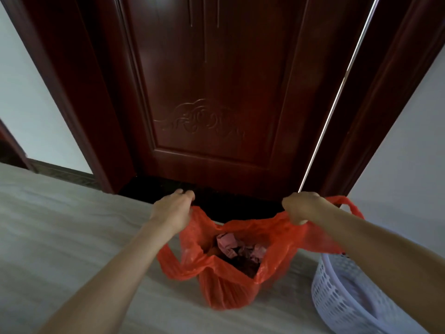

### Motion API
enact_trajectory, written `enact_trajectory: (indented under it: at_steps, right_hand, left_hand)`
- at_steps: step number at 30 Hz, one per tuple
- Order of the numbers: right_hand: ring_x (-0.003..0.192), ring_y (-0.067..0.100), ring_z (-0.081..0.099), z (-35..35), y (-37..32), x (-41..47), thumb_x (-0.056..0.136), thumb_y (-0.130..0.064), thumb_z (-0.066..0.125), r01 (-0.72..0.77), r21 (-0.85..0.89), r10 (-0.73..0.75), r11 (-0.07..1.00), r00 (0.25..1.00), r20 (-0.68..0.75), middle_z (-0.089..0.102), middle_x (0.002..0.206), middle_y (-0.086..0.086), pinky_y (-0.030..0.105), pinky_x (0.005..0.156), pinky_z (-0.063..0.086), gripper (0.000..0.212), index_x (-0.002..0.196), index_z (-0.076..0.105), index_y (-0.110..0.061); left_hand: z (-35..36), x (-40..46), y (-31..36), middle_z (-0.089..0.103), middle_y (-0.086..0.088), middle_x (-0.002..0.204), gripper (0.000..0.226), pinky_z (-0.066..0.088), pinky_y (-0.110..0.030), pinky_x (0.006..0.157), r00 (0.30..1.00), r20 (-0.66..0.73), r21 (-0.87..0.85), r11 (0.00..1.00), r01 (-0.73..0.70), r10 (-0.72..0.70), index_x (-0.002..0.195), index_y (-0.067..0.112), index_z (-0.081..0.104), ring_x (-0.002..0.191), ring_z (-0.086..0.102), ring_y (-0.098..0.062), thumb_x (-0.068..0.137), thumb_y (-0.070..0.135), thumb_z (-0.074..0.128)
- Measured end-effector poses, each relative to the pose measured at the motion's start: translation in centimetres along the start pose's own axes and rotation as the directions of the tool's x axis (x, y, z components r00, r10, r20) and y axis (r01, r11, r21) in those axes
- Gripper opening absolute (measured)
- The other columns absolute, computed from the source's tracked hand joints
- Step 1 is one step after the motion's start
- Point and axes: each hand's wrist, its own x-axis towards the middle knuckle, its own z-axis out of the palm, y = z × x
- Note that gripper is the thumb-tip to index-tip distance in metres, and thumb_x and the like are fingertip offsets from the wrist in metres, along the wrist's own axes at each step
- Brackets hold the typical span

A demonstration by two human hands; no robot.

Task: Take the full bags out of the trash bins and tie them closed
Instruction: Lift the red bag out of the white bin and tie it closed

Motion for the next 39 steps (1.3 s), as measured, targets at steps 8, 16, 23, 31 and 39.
enact_trajectory:
  at_steps: [8, 16, 23, 31, 39]
  right_hand:
    - [0.061, 0.019, 0.063, 0.6, 3.8, 0.7, 0.088, -0.017, 0.047, -0.002, 0.620, 0.140, 0.785, 0.975, -0.173, 0.068, 0.085, 0.008, 0.024, 0.056, 0.047, 0.028, 0.115, 0.051, -0.017]
    - [0.058, 0.022, 0.069, -2.2, 6.7, -1.6, 0.084, 0.011, 0.046, 0.341, 0.916, -0.004, -0.209, 0.937, -0.350, 0.067, 0.096, 0.019, 0.022, 0.044, 0.050, 0.076, 0.147, 0.017, -0.022]
    - [0.066, 0.023, 0.067, -2.3, 7.1, -3.1, 0.094, -0.028, 0.041, 0.314, 0.614, 0.323, 0.725, 0.632, -0.705, 0.071, 0.075, 0.002, 0.032, 0.067, 0.052, 0.025, 0.101, 0.064, -0.021]
    - [0.058, 0.000, 0.049, -2.5, 8.0, -4.5, 0.085, 0.000, 0.047, 0.789, 0.567, 0.380, 0.237, 0.461, -0.802, 0.049, 0.073, -0.010, 0.014, 0.062, 0.042, 0.052, 0.132, 0.042, -0.021]
    - [0.079, 0.005, 0.058, 0.2, 6.7, -0.9, 0.091, -0.010, 0.052, 0.731, 0.612, 0.198, 0.302, 0.580, -0.791, 0.062, 0.093, -0.001, 0.027, 0.091, 0.045, 0.067, 0.147, 0.019, -0.024]
  left_hand:
    - [0.4, 0.4, 1.0, 0.041, -0.015, 0.141, 0.083, 0.044, -0.039, 0.101, 0.887, 0.364, 0.196, 0.954, 0.227, -0.286, 0.146, 0.017, 0.013, 0.126, 0.047, -0.030, 0.081, 0.019, 0.063]
    - [-6.2, -0.5, 6.4, 0.066, -0.005, 0.069, 0.029, 0.051, -0.024, 0.063, 0.989, 0.004, -0.858, 0.508, 0.078, -0.145, 0.107, 0.014, 0.058, 0.056, 0.062, -0.014, 0.081, 0.013, 0.069]
    - [-5.9, -1.7, 7.7, 0.070, 0.003, 0.081, 0.017, 0.054, -0.032, 0.064, 0.766, -0.636, -0.184, 0.947, -0.265, 0.091, 0.106, 0.025, 0.058, 0.066, 0.070, -0.021, 0.090, 0.026, 0.052]
    - [-8.2, -0.6, 8.5, 0.065, 0.013, 0.072, 0.009, 0.040, -0.001, 0.063, 0.669, -0.729, -0.471, 0.814, -0.341, -0.142, 0.086, 0.019, 0.068, 0.067, 0.059, 0.010, 0.085, 0.013, 0.062]
    - [-5.4, 1.1, 5.7, 0.039, -0.008, 0.145, 0.086, 0.028, -0.033, 0.112, 0.999, 0.008, -0.748, 0.663, 0.028, -0.032, 0.146, 0.031, 0.020, 0.134, 0.037, -0.018, 0.077, 0.033, 0.072]
